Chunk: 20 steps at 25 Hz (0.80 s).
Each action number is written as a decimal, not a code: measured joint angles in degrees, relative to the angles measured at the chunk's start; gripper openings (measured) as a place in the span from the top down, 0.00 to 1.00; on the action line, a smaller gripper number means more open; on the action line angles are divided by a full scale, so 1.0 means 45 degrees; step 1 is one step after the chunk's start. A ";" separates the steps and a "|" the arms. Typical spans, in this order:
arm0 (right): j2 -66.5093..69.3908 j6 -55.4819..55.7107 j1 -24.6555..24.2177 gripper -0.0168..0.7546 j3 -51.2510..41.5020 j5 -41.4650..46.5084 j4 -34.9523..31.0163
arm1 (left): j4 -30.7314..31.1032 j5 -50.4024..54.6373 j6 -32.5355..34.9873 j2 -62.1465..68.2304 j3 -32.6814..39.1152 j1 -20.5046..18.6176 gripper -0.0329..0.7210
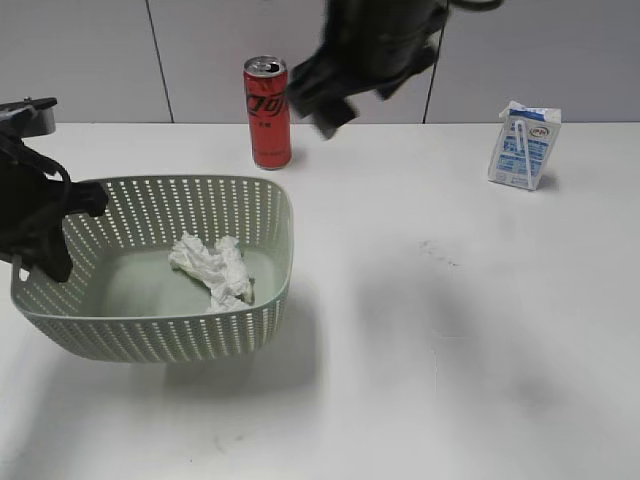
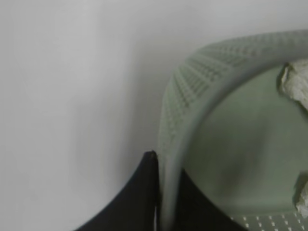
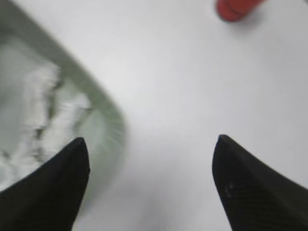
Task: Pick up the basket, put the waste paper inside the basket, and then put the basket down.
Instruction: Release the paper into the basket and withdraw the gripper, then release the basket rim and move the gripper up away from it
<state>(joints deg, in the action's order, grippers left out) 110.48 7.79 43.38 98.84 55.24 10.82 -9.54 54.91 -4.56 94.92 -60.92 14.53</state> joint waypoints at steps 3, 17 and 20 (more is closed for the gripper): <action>-0.0044 -0.0423 -0.1952 0.21 0.0754 0.1957 0.0410 | -0.0578 -0.0054 0.0381 0.0147 -0.0133 0.0000 0.96; -0.3923 -0.2383 -0.8863 0.21 -0.1916 0.3110 -0.3069 | -0.1164 0.0611 0.0214 0.5319 -0.6392 0.2398 0.96; -0.6048 -0.2437 -0.8878 0.21 -0.3660 0.3118 -0.3053 | -0.1232 0.0780 0.0159 0.6174 -0.7278 0.2493 0.96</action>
<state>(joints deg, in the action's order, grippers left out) 83.27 -3.17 3.43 82.37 69.28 -2.92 -15.08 58.42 -3.84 122.70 -93.67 25.75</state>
